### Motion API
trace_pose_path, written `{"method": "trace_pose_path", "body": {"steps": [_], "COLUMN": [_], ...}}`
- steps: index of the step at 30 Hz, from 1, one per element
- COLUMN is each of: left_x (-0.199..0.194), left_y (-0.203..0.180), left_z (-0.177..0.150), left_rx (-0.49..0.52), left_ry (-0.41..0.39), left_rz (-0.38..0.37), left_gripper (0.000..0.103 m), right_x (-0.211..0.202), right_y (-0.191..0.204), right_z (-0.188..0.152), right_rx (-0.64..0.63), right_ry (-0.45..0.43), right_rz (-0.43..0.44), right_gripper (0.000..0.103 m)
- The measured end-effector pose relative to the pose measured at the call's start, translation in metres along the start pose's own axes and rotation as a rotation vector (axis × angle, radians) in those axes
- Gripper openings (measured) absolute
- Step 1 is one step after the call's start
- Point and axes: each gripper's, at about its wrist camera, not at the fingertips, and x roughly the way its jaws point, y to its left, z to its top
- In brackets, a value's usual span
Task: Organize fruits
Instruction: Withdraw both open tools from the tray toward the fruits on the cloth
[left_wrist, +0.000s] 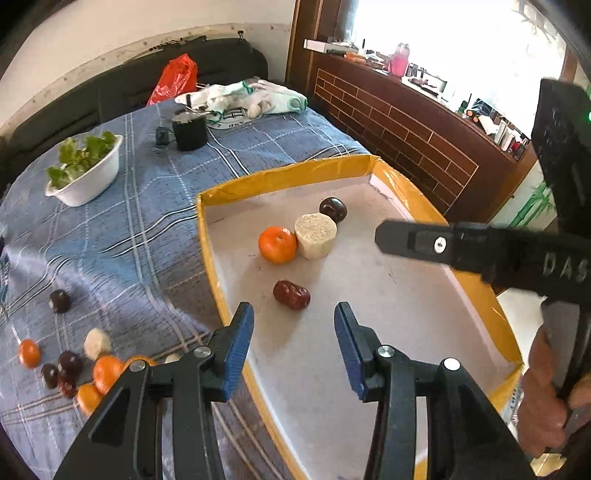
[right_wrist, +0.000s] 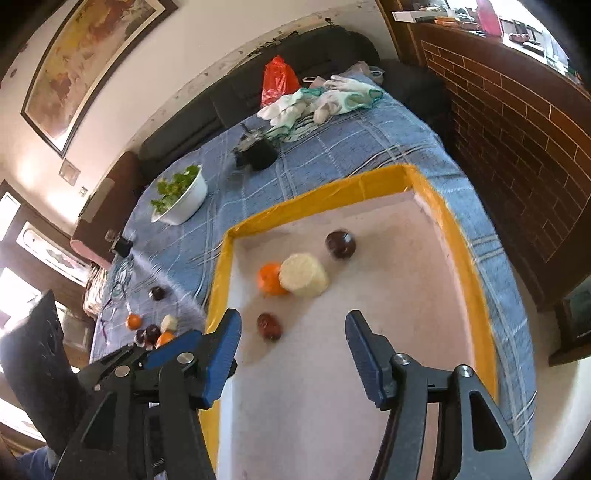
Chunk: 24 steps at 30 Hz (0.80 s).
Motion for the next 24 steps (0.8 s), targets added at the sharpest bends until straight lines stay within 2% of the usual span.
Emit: {"method": "trace_pose_path", "body": {"steps": [5, 11, 14, 18, 24], "left_x": [-0.024, -0.048, -0.063, -0.083, -0.094], "left_y": [0.011, 0.047, 0.077, 0.13, 0.225], "left_z": [-0.008, -0.02, -0.033, -0.055, -0.083], "left_rx": [-0.019, -0.066, -0.098, -0.157, -0.221], "left_ry": [-0.049, -0.1, -0.111, -0.125, -0.09], "left_rz": [-0.015, -0.031, -0.019, 0.017, 0.072], "left_gripper": [0.044, 0.044, 0.044, 0.044, 0.044], "right_x": [-0.005, -0.007, -0.002, 0.007, 0.026], "right_y": [0.029, 0.06, 0.081, 0.115, 0.152], "right_z": [-0.02, -0.03, -0.039, -0.053, -0.079], "right_rx": [-0.057, -0.084, -0.07, -0.116, -0.142], "right_ry": [0.03, 0.009, 0.018, 0.033, 0.077], "right_rz": [0.017, -0.004, 0.002, -0.007, -0.015], "right_gripper": [0.064, 0.064, 0.064, 0.064, 0.064]}}
